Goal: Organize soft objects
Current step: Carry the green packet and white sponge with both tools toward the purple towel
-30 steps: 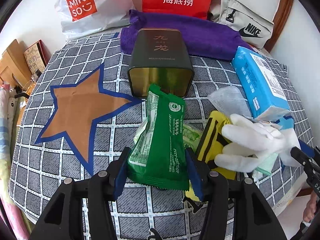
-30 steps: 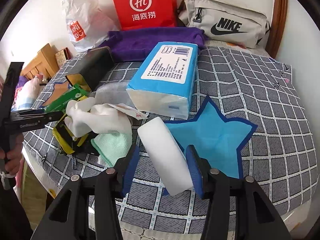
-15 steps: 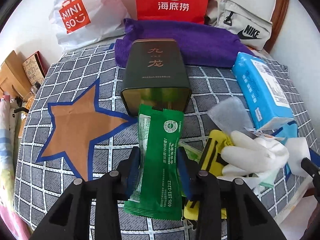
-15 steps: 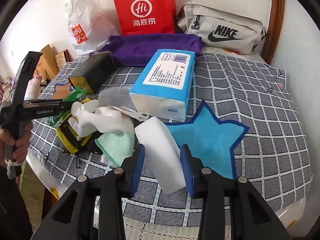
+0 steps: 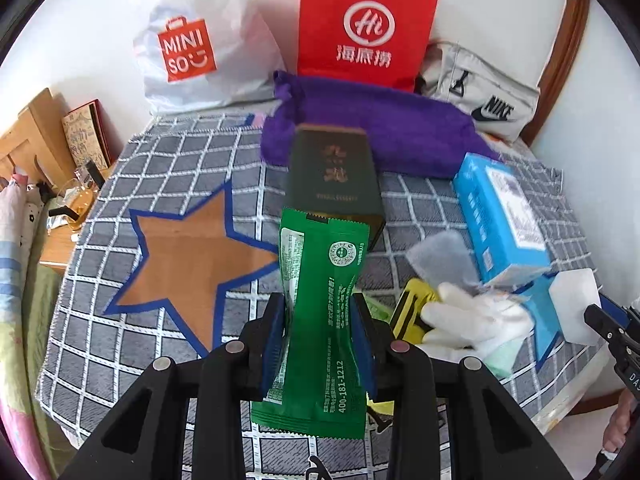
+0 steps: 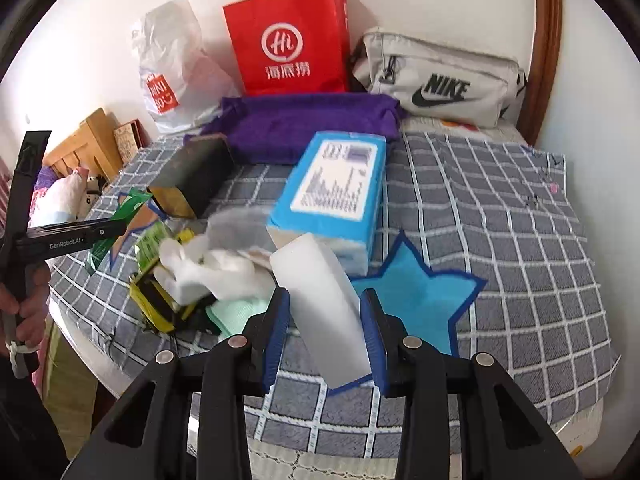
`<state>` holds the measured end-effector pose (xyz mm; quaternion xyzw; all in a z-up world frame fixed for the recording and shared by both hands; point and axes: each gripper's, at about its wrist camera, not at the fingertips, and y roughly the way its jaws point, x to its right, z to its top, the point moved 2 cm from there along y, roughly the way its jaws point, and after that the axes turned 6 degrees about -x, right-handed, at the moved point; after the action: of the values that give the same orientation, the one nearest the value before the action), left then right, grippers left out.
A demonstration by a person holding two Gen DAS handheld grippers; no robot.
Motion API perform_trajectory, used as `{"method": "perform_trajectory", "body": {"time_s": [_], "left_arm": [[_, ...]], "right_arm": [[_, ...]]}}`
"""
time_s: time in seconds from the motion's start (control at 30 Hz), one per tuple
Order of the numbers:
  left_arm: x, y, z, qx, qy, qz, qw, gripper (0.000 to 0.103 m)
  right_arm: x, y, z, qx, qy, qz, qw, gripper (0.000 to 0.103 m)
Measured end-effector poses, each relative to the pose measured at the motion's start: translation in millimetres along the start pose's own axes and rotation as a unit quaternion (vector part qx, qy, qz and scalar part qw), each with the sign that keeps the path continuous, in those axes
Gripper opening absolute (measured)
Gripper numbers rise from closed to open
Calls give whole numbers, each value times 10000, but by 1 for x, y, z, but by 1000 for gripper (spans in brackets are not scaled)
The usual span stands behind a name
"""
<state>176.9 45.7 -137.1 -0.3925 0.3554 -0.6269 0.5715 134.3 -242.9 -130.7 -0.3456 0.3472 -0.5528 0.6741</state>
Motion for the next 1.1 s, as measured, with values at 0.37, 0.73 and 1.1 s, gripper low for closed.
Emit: {"method": "perform_trajectory", "body": {"time_s": [0.37,0.73,1.1], "left_arm": [[-7,-8,42,143,-351,-162,9992,31],[-13,16,102,110,-479,-253,9985,31],[-5,65,175,-57,-427,-252,9988,31]], "right_arm": [[2,-9,59,274,73,13,9996,36],[6,17,140,444,108,185,9988,37],[28,85,218,137,378,455,9982,37]]}}
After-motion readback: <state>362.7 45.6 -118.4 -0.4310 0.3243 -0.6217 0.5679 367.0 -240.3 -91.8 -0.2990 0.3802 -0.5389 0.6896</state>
